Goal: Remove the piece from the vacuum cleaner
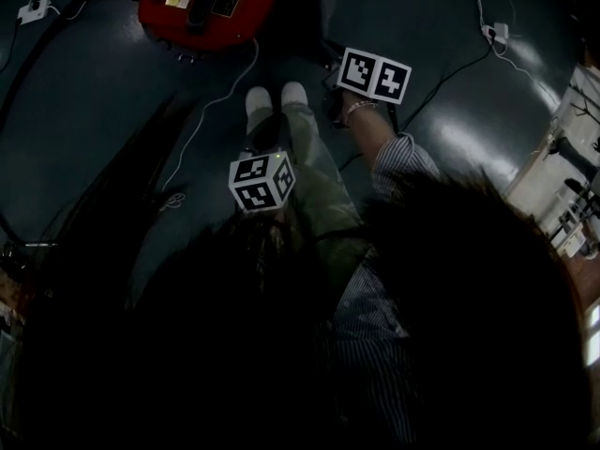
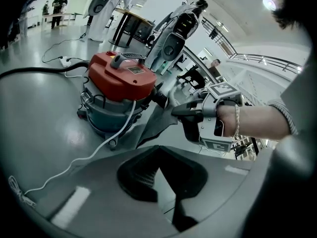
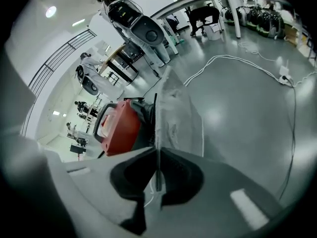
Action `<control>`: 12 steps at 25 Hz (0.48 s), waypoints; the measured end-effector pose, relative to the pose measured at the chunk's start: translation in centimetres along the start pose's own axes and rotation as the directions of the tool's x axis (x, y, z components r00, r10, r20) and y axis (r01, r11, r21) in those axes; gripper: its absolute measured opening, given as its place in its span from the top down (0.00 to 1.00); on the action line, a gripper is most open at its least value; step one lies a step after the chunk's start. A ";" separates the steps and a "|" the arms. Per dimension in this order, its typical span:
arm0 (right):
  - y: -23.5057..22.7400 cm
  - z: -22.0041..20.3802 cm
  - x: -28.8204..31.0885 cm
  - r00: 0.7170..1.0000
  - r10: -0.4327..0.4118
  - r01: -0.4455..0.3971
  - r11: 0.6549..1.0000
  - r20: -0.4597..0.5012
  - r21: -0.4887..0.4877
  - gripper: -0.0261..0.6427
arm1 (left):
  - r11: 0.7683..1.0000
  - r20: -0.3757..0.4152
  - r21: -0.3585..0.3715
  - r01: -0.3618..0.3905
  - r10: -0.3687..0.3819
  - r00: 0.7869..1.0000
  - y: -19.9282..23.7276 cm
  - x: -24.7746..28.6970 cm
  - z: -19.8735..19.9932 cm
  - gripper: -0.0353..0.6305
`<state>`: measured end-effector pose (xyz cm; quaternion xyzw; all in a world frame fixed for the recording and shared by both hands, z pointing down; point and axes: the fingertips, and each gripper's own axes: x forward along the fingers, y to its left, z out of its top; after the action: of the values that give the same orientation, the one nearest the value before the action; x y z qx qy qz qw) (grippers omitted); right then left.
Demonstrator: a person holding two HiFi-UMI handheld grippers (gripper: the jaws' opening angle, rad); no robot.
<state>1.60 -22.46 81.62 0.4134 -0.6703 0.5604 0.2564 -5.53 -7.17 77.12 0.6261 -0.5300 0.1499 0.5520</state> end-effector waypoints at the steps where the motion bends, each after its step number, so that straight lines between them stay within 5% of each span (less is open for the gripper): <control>1: -0.2 0.2 -0.4 1.000 -0.004 0.003 1.000 0.006 0.007 0.92 | 1.000 0.001 0.004 0.001 -0.001 1.000 -0.2 -0.1 0.2 0.94; 12: -1.7 2.4 -5.5 0.998 -0.057 0.058 0.998 0.037 -0.024 0.93 | 0.997 0.021 0.074 0.031 -0.032 0.999 -2.9 -1.1 4.2 0.94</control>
<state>6.25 -23.35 77.52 0.4394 -0.6697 0.5366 0.2656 -5.23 -10.71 73.20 0.6559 -0.5202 0.1537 0.5249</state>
